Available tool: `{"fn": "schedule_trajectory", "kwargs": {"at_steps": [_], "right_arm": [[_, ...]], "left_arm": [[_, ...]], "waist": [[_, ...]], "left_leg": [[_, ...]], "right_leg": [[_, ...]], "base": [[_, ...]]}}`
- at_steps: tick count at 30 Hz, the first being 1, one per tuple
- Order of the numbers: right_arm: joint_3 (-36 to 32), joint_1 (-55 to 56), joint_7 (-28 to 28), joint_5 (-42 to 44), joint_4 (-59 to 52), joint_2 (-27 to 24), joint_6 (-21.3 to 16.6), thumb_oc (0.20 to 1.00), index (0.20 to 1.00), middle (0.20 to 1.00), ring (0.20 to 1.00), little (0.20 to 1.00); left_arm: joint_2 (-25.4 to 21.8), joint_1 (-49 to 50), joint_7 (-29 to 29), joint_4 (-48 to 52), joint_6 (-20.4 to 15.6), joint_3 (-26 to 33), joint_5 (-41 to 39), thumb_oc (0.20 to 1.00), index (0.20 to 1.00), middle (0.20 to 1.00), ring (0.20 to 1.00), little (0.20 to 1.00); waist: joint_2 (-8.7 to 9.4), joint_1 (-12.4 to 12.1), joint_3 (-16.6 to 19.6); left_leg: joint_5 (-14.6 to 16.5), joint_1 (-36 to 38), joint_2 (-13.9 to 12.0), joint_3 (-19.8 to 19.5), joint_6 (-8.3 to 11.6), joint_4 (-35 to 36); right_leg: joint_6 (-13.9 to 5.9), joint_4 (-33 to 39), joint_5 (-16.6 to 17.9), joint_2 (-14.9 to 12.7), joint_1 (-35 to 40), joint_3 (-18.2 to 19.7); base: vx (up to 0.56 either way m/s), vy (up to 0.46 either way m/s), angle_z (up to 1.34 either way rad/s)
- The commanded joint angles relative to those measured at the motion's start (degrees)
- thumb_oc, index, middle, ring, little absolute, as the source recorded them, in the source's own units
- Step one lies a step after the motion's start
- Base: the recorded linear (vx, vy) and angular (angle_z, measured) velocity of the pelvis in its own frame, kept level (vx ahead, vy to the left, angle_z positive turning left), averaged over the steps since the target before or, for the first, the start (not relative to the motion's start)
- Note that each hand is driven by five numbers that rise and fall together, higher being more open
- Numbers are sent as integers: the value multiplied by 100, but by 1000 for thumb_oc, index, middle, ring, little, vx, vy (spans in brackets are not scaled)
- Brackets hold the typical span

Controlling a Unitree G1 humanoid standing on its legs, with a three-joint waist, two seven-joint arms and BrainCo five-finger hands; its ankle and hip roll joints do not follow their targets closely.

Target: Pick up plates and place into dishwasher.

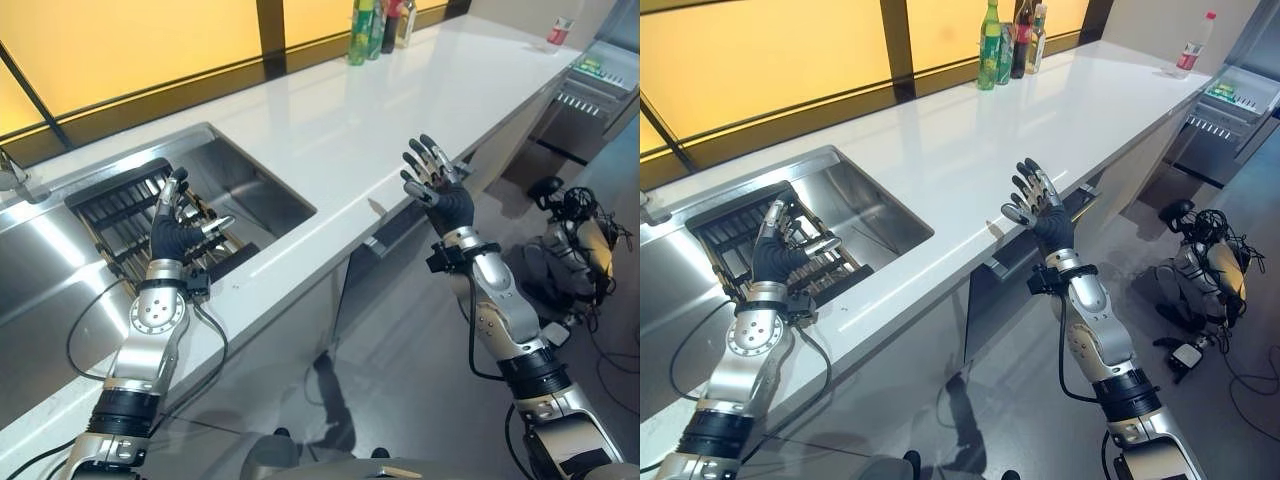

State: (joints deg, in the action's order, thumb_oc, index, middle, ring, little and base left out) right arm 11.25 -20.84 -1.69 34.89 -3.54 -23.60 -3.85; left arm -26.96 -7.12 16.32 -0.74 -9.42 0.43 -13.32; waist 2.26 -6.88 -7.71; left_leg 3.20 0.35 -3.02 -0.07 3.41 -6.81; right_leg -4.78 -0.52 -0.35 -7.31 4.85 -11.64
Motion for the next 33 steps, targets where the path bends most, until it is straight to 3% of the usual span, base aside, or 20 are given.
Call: {"fn": "schedule_trajectory", "kwargs": {"at_steps": [1, 4, 5, 8, 12, 14, 16, 18, 21, 24, 28, 29, 33], "right_arm": [[-175, -266, -43, -263, -460, -188, -140, 1000, 1000, 1000, 1000, 1000], [-222, -165, -199, -454, -635, -272, -189, 1000, 1000, 1000, 1000, 1000], [-278, -80, -312, -545, -685, -311, -250, 1000, 1000, 1000, 1000, 1000], [-322, 2, -291, -785, -687, -374, -471, 1000, 1000, 1000, 1000, 1000], [-255, -241, -248, -861, -605, -335, -586, 1000, 1000, 1000, 1000, 1000], [-278, -316, -306, -852, -615, -305, -687, 1000, 1000, 1000, 1000, 1000], [-290, -342, -216, -884, -692, -254, -783, 1000, 1000, 1000, 1000, 1000], [-263, -353, -184, -934, -685, -211, -858, 1000, 1000, 1000, 1000, 1000], [-190, -445, -225, -920, -603, -250, -944, 1000, 1000, 1000, 1000, 1000], [-194, -556, -222, -801, -472, -283, -1013, 1000, 1000, 1000, 1000, 1000], [-189, -751, -370, -786, -454, -305, -752, 1000, 1000, 1000, 1000, 1000], [-196, -781, -416, -770, -457, -332, -670, 1000, 1000, 1000, 1000, 1000], [-187, -926, -376, -611, -394, -364, -446, 1000, 1000, 1000, 1000, 1000]], "left_arm": [[-106, 111, 236, 295, -433, 314, -196, 1000, 1000, 1000, 1000, 1000], [38, 85, 174, 312, -415, 304, -248, 1000, 1000, 1000, 1000, 1000], [92, 6, 65, 273, -429, 256, -311, 1000, 1000, 1000, 1000, 1000], [182, -163, 36, 167, -549, 109, -257, 1000, 1000, 1000, 1000, 1000], [151, -188, 170, 294, -732, 176, -129, 1000, 1000, 1000, 1000, 1000], [11, -312, 166, 465, -812, 223, -162, 1000, 1000, 1000, 1000, 1000], [-105, -509, 273, 577, -910, 227, -259, 1000, 1000, 1000, 1000, 1000], [-127, -664, 347, 565, -943, 185, -312, 1000, 1000, 1000, 1000, 1000], [-43, -1000, 583, 405, -997, -45, -348, 1000, 1000, 1000, 1000, 1000], [84, -1154, 659, 326, -986, -227, -281, 1000, 1000, 1000, 1000, 1000], [201, -1179, 675, 383, -826, -430, -261, 1000, 1000, 1000, 1000, 1000], [206, -1169, 638, 406, -784, -463, -274, 1000, 1000, 1000, 1000, 1000], [260, -1085, 716, 529, -605, -491, -219, 1000, 1000, 1000, 1000, 1000]], "waist": [[130, -41, 262], [117, -36, 224], [115, 8, 239], [109, 66, 287], [63, -59, 321], [24, -112, 308], [-107, -90, 320], [-95, -78, 332], [57, 51, 382], [182, 154, 411], [194, 279, 439], [187, 288, 452], [231, 201, 511]], "left_leg": [[230, -385, -132, 87, 135, -618], [232, -541, -90, 369, 118, -840], [221, -579, -112, 711, 109, -837], [218, -617, -133, 1110, 66, -773], [225, -459, 95, 877, -125, -554], [191, -344, 303, 643, -352, -317], [139, -257, 345, 480, -465, -150], [122, -261, 424, 381, -492, -124], [104, -306, 637, -57, -474, -137], [218, -280, 699, -365, -367, -165], [210, -161, 521, -721, -276, 39], [193, -152, 475, -791, -256, 56], [119, -110, 246, -812, -82, 141]], "right_leg": [[76, -294, -216, -242, -43, -88], [120, -405, -271, -268, -27, -345], [107, -457, -286, -325, -3, -521], [61, -599, -379, -461, 42, -818], [4, -1093, -509, -553, 21, -850], [-129, -2125, -121, -678, -319, -684], [-168, -3041, 123, -651, -632, -496], [-177, -3225, 211, -582, -701, -315], [-90, -2260, -5, -169, -695, 216], [-110, -1216, 78, -331, -673, 523], [-268, -521, 165, -204, -596, 1135], [-260, -519, 78, -93, -563, 1219], [-216, -168, 25, -74, -310, 1029]], "base": [[2, 2, 5], [18, 34, 26], [19, 52, 75], [55, 84, 122], [71, 125, 72], [35, 157, 67], [19, 125, 70], [10, -7, 66], [61, -155, 52], [106, -296, 72], [65, -232, 85], [65, -154, 113], [14, -159, 59]]}}
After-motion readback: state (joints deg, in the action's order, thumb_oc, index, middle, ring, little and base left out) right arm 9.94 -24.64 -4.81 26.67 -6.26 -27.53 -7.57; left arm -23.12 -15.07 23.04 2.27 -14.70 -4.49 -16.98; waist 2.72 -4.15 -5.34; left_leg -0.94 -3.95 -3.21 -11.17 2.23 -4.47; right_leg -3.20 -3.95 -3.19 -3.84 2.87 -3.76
